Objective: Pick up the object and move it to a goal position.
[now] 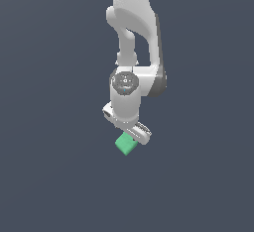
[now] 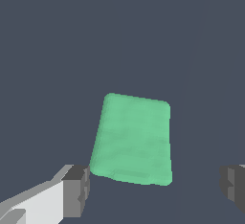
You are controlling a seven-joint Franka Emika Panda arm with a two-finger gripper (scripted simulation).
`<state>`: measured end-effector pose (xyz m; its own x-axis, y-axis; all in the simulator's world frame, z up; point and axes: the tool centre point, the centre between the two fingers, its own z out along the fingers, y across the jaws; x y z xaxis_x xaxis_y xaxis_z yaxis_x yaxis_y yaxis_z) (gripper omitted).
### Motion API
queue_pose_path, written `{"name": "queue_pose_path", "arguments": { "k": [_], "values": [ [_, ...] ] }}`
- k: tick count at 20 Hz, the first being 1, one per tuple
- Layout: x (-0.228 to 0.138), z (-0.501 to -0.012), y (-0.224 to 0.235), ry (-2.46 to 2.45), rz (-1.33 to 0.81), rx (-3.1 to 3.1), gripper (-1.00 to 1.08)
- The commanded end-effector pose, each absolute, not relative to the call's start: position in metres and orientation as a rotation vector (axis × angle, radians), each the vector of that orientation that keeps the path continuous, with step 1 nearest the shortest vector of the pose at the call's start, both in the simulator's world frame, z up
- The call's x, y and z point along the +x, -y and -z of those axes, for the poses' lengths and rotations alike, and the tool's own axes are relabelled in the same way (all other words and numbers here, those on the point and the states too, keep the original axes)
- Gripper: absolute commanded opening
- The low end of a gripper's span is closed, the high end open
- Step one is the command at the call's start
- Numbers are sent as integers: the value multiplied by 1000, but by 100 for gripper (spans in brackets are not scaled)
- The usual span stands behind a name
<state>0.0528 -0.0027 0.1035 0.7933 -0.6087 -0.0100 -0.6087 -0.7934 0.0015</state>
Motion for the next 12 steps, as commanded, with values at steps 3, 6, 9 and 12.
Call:
{"name": "queue_pose_path", "arguments": {
  "k": [3, 6, 9, 12],
  "values": [
    [60, -97, 3, -1131, -7, -2930, 100],
    [63, -93, 4, -1184, -4, -2909, 100],
    [65, -91, 4, -1218, -1, -2896, 100],
    [66, -90, 4, -1234, 0, -2889, 100]
  ]
}}
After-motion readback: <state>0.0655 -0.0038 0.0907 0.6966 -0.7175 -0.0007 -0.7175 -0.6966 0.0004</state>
